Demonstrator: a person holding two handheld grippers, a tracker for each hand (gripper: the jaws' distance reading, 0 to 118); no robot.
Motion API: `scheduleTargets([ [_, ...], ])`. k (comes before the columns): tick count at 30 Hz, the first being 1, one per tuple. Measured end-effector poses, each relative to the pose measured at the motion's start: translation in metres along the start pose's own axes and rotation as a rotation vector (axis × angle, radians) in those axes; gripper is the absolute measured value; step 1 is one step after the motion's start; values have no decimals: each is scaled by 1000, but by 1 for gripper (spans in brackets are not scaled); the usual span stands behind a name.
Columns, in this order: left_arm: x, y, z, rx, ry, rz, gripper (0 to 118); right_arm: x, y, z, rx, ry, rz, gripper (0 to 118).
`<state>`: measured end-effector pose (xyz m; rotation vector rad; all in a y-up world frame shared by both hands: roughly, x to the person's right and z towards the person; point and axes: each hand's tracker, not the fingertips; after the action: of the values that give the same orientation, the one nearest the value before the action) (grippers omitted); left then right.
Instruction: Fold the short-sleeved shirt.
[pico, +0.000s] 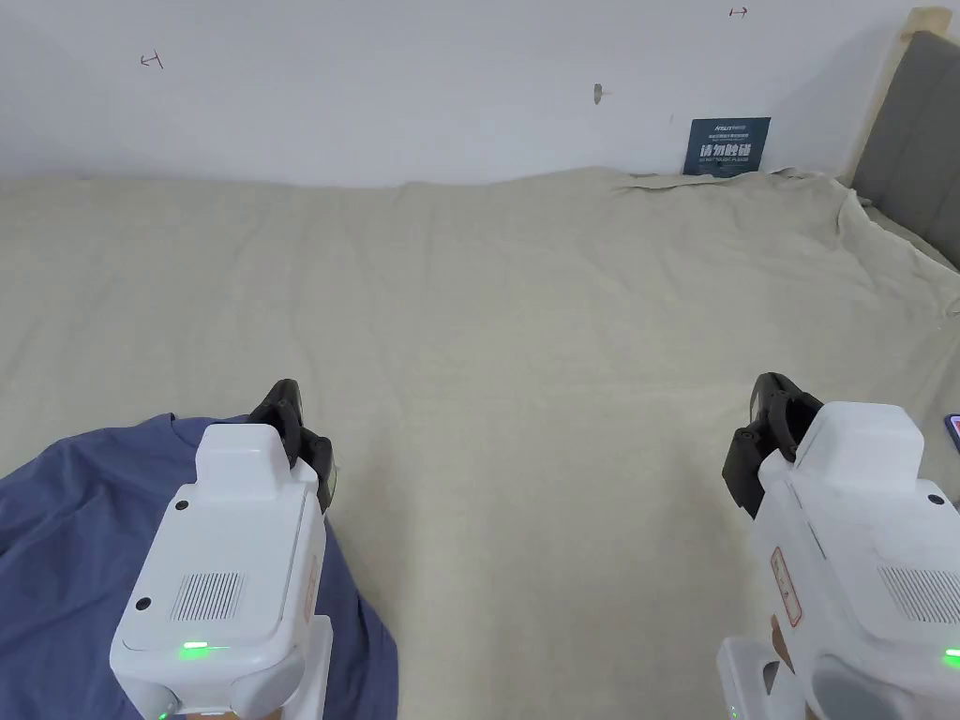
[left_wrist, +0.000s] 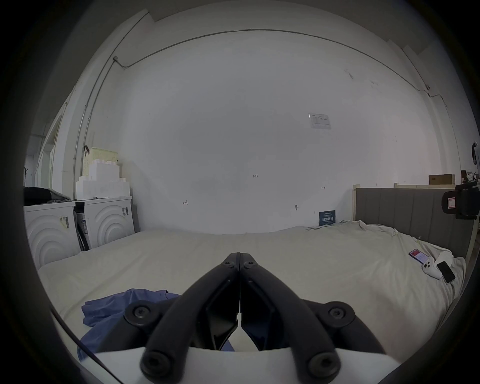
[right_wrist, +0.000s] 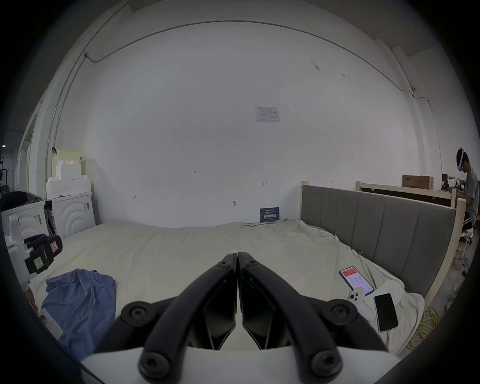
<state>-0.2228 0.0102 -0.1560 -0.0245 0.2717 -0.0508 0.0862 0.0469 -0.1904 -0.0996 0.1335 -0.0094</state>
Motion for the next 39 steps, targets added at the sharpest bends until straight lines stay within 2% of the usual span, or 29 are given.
scheduleTargets([
  [22, -3, 3, -1, 5, -5, 12, 0, 9, -4, -6, -8, 8, -5, 0],
  [32, -12, 6, 0, 12, 15, 30, 0, -4, 3, -3, -2, 19, 9, 0],
  [39, -40, 8, 10, 16, 84, 27, 0, -25, 4, -16, 6, 78, 19, 0],
])
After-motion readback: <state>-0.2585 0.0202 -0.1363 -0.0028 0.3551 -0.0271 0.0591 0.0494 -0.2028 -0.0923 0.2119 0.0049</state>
